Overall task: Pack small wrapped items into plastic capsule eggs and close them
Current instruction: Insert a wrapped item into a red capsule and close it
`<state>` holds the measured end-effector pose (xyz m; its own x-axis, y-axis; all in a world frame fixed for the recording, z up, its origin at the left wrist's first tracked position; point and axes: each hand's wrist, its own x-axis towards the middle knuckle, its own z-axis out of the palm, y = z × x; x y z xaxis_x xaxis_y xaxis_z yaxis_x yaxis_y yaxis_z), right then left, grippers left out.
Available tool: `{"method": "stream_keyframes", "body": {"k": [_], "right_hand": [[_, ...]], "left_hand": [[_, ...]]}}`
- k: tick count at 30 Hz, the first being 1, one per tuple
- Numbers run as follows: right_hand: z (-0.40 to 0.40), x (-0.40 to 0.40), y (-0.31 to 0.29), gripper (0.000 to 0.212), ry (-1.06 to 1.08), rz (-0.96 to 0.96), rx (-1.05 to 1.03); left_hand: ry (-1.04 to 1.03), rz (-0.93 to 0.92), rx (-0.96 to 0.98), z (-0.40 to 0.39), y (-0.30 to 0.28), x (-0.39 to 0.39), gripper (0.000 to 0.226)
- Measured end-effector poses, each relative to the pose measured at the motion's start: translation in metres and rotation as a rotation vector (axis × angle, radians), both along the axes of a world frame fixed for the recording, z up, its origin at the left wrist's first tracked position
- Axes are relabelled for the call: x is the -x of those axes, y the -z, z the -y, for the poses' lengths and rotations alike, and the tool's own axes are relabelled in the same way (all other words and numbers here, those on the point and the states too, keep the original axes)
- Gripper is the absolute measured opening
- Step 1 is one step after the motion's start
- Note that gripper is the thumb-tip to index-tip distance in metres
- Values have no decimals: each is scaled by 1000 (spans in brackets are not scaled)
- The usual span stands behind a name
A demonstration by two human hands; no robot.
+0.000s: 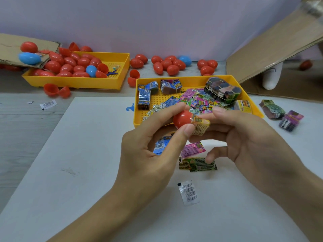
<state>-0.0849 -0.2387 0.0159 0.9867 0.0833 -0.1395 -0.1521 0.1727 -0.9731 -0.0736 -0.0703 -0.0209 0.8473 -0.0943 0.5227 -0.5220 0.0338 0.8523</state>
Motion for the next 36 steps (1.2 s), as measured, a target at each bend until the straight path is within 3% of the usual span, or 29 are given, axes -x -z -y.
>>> {"method": "stream_keyframes", "body": {"k": [5, 11, 20, 25, 31, 36], "right_hand": [[0, 0, -1, 32, -38, -97, -78], [3, 0, -2, 25, -154, -188, -194], [2, 1, 0, 16, -116, -352, -389], [2, 1, 1, 22, -74, -360, -358], [5, -1, 1, 25, -72, -341, -329], [5, -1, 4, 33, -89, -303, -204]], "left_hand": [[-6, 40, -49, 2, 1, 1, 38], [-28, 152, -179, 2, -2, 5, 33], [-31, 147, -270, 2, -3, 6, 35], [-62, 176, -360, 1, -3, 5, 36], [-45, 142, -333, 0, -4, 2, 46], [15, 55, -300, -1, 0, 0, 41]]}}
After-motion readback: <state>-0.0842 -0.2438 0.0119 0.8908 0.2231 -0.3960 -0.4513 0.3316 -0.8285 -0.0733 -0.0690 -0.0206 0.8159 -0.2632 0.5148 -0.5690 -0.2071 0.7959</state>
